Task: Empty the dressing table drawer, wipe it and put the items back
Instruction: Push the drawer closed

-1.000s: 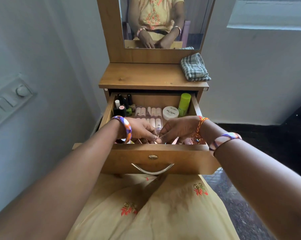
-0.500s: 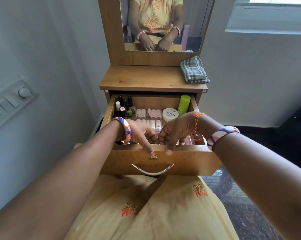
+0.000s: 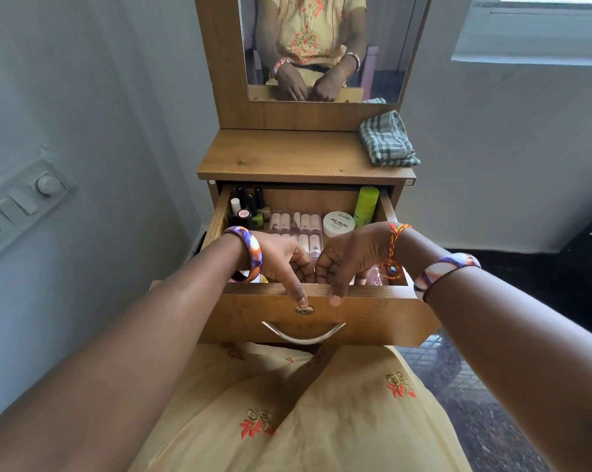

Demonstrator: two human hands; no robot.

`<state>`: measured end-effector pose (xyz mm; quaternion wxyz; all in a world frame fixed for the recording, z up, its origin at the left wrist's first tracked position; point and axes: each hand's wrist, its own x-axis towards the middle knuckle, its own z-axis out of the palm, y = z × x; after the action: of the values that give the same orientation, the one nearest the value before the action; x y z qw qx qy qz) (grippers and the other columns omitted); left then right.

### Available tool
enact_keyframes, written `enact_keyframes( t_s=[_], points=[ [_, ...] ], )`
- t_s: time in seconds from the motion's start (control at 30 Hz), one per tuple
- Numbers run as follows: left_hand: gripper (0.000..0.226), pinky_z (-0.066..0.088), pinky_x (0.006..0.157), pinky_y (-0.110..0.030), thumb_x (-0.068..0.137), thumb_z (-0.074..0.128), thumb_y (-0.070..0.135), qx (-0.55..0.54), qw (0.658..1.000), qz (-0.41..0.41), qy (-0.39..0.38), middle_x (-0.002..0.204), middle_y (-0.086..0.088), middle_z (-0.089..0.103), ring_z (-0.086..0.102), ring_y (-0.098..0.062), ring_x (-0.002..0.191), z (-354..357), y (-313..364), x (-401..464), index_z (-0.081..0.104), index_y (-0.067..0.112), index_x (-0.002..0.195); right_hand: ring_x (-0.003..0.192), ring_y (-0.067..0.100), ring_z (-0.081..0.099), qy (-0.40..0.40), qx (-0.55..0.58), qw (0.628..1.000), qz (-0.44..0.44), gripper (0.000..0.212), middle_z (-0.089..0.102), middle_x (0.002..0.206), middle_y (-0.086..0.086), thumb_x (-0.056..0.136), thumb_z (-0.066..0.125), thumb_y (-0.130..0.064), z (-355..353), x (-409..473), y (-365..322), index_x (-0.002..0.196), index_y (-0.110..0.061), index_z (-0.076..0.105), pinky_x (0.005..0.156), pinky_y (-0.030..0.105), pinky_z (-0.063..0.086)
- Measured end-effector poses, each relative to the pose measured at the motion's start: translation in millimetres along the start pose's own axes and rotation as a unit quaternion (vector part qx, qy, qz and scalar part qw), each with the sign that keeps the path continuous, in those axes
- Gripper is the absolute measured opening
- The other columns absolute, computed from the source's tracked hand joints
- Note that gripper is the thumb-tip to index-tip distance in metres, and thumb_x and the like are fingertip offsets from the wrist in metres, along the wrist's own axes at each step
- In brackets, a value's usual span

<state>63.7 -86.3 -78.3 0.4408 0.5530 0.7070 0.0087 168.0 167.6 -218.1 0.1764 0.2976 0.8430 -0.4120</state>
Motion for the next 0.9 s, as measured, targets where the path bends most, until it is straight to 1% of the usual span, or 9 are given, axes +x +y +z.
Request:
enact_keyframes(
  t_s=[0.03,0.13,0.37,0.47,0.53,0.63,0.7,0.8,0.9],
  points=[
    [0.041,0.050,0.097,-0.043,0.073,0.078,0.023,-0.006,1.000,0.005,0.013,0.108,-0.013,0.068,0.064,-0.026,0.100,-1.4,-0.1,0.6,0.067,0.005,0.108,0.097,0.023,0.067,-0.076,-0.033,0.996,-0.021,0.023,0.066,0.086,-0.003,0.076,0.076,-0.025,4.8,-29.9,-30.8,0.094,-0.019,0.063,0.069,0.040,0.060],
    [0.041,0.052,0.095,-0.039,0.073,0.078,0.025,0.006,0.998,0.010,0.063,0.108,-0.008,0.068,0.063,-0.023,0.103,-2.5,-1.7,4.7,0.067,0.009,0.108,0.071,0.011,0.066,-0.188,-0.079,0.978,-0.035,0.014,0.069,0.076,-0.006,0.077,0.073,-0.010,15.8,-109.5,-125.6,0.087,-0.016,0.065,0.067,0.028,0.054],
    [0.051,0.052,0.092,-0.034,0.069,0.080,0.022,-0.003,0.984,0.034,0.176,0.111,-0.001,0.062,0.059,-0.018,0.105,-7.7,-5.4,7.5,0.061,0.014,0.116,0.079,0.018,0.058,-0.060,-0.093,0.991,-0.069,0.033,0.063,0.083,0.001,0.069,0.079,-0.008,14.9,-124.3,-142.6,0.096,-0.015,0.062,0.084,0.035,0.052],
    [0.082,0.044,0.094,-0.028,0.067,0.081,0.023,0.007,0.971,0.036,0.235,0.132,0.001,0.046,0.046,-0.015,0.118,-8.4,-8.6,10.8,0.039,0.023,0.138,0.076,0.018,0.051,-0.001,-0.095,0.992,-0.087,0.037,0.056,0.082,0.002,0.067,0.079,-0.010,16.5,-124.3,-144.1,0.100,-0.015,0.062,0.069,0.029,0.045],
    [0.101,0.039,0.102,-0.031,0.067,0.082,0.027,0.030,0.964,0.033,0.263,0.148,0.000,0.029,0.034,-0.019,0.133,-9.4,-11.5,14.3,0.021,0.026,0.147,0.082,0.018,0.052,0.048,-0.132,0.986,-0.094,0.041,0.059,0.092,0.003,0.066,0.078,-0.017,16.6,-122.5,-143.1,0.103,-0.018,0.060,0.069,0.028,0.044],
    [0.114,0.027,0.113,-0.035,0.067,0.081,0.032,0.065,0.955,0.019,0.289,0.157,0.000,0.005,0.012,-0.022,0.145,-13.1,-13.8,17.4,0.003,0.026,0.150,0.103,0.020,0.051,0.110,-0.177,0.974,-0.093,0.066,0.055,0.120,0.005,0.065,0.078,-0.024,14.9,-122.6,-145.2,0.125,-0.019,0.050,0.083,0.029,0.047],
    [0.119,0.019,0.118,-0.040,0.067,0.081,0.035,0.089,0.949,0.002,0.301,0.159,0.000,-0.004,0.002,-0.023,0.147,-17.3,-13.8,19.1,-0.004,0.027,0.150,0.118,0.026,0.040,0.141,-0.205,0.965,-0.086,0.082,0.043,0.130,0.007,0.065,0.078,-0.028,13.7,-122.1,-145.5,0.137,-0.024,0.039,0.094,0.034,0.043],
    [0.125,0.014,0.120,-0.042,0.066,0.080,0.041,0.123,0.941,-0.019,0.313,0.159,-0.001,-0.011,-0.003,-0.025,0.148,-23.8,-12.1,22.6,-0.011,0.026,0.149,0.131,0.030,0.024,0.176,-0.223,0.955,-0.080,0.095,0.030,0.140,0.009,0.066,0.078,-0.029,11.4,-120.2,-145.2,0.145,-0.028,0.025,0.101,0.037,0.036],
    [0.127,0.008,0.119,-0.041,0.066,0.079,0.045,0.152,0.935,-0.034,0.318,0.158,-0.003,-0.015,-0.007,-0.026,0.147,-31.0,-10.1,26.3,-0.015,0.025,0.149,0.141,0.034,0.011,0.192,-0.243,0.948,-0.070,0.102,0.016,0.152,0.010,0.065,0.078,-0.029,10.7,-114.7,-145.3,0.148,-0.029,0.018,0.111,0.046,0.027]
  ],
)
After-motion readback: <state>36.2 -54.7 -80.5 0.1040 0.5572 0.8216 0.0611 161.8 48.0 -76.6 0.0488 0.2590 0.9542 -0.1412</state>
